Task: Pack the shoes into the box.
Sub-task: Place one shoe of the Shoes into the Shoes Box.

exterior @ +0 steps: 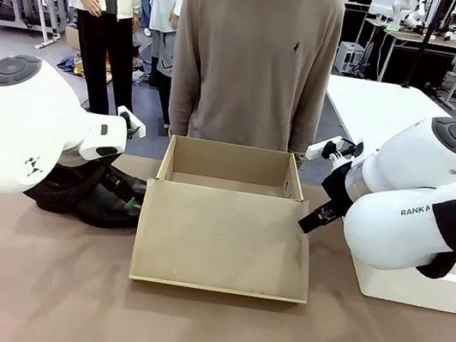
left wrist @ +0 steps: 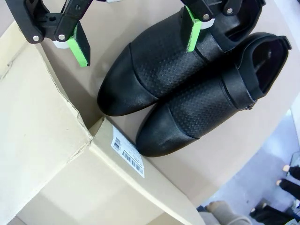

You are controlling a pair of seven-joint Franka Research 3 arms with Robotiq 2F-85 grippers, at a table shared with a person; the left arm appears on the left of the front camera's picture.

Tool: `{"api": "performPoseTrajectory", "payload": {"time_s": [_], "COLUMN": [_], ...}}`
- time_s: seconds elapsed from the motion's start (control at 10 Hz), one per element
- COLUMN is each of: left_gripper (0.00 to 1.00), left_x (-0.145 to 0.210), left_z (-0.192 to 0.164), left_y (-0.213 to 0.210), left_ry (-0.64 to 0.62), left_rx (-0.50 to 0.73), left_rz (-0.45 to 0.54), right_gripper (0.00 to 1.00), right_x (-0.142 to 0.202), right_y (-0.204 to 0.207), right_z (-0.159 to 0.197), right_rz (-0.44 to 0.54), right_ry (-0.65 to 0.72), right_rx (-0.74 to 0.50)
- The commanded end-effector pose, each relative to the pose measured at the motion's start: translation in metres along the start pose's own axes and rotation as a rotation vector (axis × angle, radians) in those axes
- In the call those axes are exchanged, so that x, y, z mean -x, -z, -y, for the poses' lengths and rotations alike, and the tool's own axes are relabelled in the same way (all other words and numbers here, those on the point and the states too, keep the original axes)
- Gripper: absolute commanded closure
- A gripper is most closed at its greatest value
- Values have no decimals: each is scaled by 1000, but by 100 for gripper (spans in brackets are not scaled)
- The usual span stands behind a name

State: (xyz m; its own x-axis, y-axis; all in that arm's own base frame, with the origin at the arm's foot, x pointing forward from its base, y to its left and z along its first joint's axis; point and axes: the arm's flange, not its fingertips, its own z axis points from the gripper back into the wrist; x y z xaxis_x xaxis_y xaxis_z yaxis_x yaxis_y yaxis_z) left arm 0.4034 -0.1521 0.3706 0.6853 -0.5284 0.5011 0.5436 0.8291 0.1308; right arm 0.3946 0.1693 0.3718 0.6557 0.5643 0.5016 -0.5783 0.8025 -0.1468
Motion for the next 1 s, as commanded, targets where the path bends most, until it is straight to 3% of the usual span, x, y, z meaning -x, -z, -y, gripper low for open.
{"api": "performPoseTrajectory", "payload": {"time_s": [0.0, 0.2, 0.9], "left_gripper": [0, 0, 0], "left_x": [0, 0, -44], "left_z": [0, 0, 11], "left_y": [0, 0, -93], "left_ry": [0, 0, 115], "left_rx": [0, 0, -32], "left_rz": [0, 0, 15], "right_gripper": [0, 0, 0], "right_x": [0, 0, -33], "right_y": [0, 0, -95], "right_z": [0, 0, 22], "right_rz": [1, 0, 53], "right_ry": [1, 0, -21], "right_rx": [0, 0, -78]}}
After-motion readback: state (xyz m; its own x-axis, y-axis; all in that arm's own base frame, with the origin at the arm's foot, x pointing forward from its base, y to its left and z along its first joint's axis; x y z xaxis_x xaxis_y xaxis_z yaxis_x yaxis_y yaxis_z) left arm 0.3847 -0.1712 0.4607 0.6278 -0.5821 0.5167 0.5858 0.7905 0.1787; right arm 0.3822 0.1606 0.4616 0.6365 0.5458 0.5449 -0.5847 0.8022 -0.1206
